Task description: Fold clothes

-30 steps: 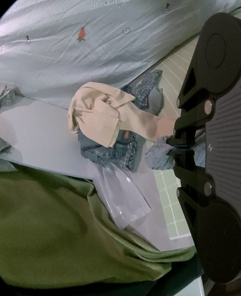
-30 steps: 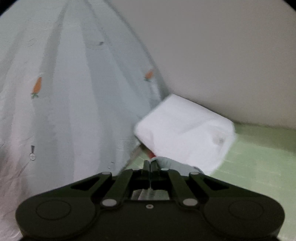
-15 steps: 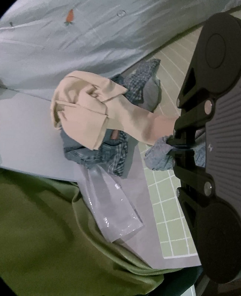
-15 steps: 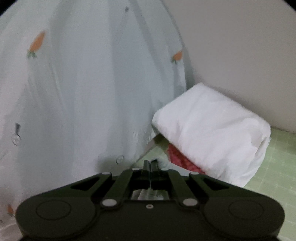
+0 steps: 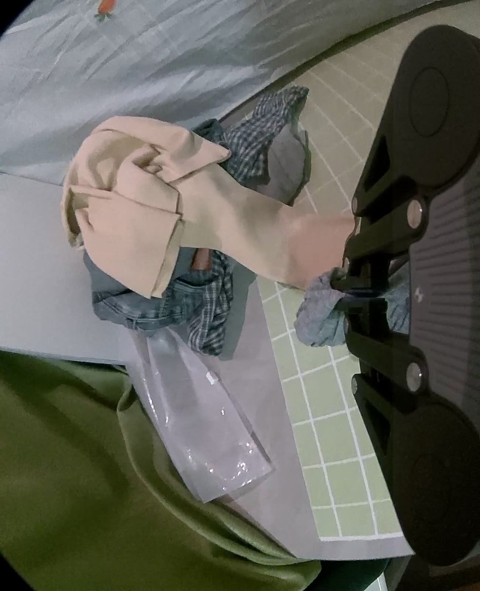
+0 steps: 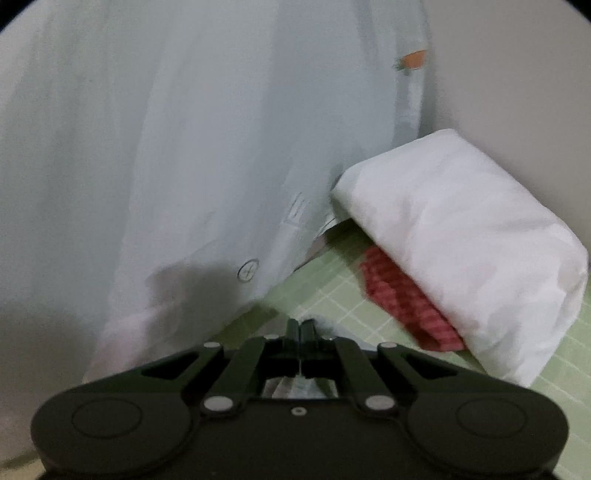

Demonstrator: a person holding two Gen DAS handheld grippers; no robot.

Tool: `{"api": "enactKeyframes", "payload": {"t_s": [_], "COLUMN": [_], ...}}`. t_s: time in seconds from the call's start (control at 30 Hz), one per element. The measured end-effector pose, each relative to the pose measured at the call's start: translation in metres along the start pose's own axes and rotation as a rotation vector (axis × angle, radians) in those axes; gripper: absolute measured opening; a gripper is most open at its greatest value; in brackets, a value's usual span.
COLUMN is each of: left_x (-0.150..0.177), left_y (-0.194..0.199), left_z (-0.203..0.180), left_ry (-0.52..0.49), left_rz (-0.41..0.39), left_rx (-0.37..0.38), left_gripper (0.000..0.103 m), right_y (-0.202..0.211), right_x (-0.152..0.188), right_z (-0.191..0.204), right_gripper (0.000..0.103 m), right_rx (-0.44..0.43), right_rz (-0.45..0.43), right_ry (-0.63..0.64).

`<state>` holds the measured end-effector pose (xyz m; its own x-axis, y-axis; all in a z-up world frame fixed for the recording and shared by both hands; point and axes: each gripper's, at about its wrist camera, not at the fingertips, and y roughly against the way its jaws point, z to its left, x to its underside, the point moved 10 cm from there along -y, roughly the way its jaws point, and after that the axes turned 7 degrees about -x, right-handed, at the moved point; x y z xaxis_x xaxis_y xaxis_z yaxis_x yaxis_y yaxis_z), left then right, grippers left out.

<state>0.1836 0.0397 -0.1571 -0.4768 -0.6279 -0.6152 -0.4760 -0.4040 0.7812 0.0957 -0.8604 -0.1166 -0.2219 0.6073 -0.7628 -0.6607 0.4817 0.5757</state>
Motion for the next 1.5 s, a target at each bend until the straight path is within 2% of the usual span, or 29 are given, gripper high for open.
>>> {"api": "enactKeyframes", "payload": {"t_s": [0.13,0.37,0.43,0.47,0.5,0.53,0.57,0.6,0.67,0.8,1.0,1.17,1.23,1.33,1.4,1.43,1.47,1.5], "left_x": [0.002,0.011,0.014,0.014,0.015,0.014,0.012,0.011,0.009,0.021,0.086,0.136,0.144,0.15,0.151,0.152,0.153,0.154], "left_y": [-0.014,-0.045,-0.053,-0.054,-0.055,-0.053,-0.049,-0.045,-0.031,-0.003,0.023,0.025,0.024,0.019,0.014,0.011,0.008,0.005], "left_z": [-0.007,-0.015,-0.019,-0.021,-0.023,-0.023,-0.023,-0.023,-0.025,-0.037,-0.08,-0.118,-0.126,-0.132,-0.132,-0.133,-0.132,-0.131], "left_ry": [-0.005,-0.015,-0.028,-0.037,-0.047,-0.058,-0.063,-0.067,-0.066,-0.081,-0.162,-0.253,-0.253,-0.245,-0.238,-0.234,-0.226,-0.22], "left_rz": [0.007,0.052,0.073,0.087,0.1,0.106,0.098,0.09,0.064,0.059,0.148,0.213,0.236,0.262,0.277,0.284,0.293,0.306], "left_rx": [-0.007,-0.03,-0.036,-0.036,-0.039,-0.055,-0.067,-0.077,-0.045,0.02,0.147,0.218,0.231,0.234,0.223,0.217,0.213,0.209], "left_gripper": [0.003,0.004,0.008,0.011,0.024,0.033,0.051,0.063,0.068,0.074,0.074,0.073,0.07,0.059,0.046,0.042,0.031,0.015], "right_y": [-0.025,-0.075,-0.086,-0.089,-0.088,-0.083,-0.077,-0.071,-0.056,-0.029,-0.014,-0.026,-0.034,-0.042,-0.046,-0.048,-0.049,-0.051], "right_x": [0.006,0.03,0.036,0.039,0.04,0.04,0.04,0.041,0.045,0.068,0.117,0.143,0.146,0.149,0.152,0.154,0.156,0.158], "right_z": [0.013,0.016,0.011,0.008,0.005,0.004,0.003,0.004,0.009,0.026,0.057,0.069,0.065,0.062,0.061,0.061,0.061,0.061], "right_gripper": [0.001,0.002,0.009,0.022,0.041,0.046,0.048,0.052,0.058,0.067,0.07,0.07,0.068,0.058,0.043,0.039,0.03,0.02], "right_rx": [0.013,0.017,0.038,0.048,0.055,0.046,0.029,0.01,-0.021,-0.061,-0.113,-0.106,-0.091,-0.113,-0.143,-0.152,-0.156,-0.157], "right_rz": [0.035,0.131,0.161,0.177,0.185,0.177,0.16,0.151,0.145,0.153,0.218,0.284,0.3,0.327,0.346,0.354,0.36,0.365], "right_ry": [0.034,-0.009,-0.029,-0.05,-0.085,-0.117,-0.144,-0.147,-0.109,0.032,0.221,0.248,0.221,0.164,0.128,0.114,0.103,0.096]}}
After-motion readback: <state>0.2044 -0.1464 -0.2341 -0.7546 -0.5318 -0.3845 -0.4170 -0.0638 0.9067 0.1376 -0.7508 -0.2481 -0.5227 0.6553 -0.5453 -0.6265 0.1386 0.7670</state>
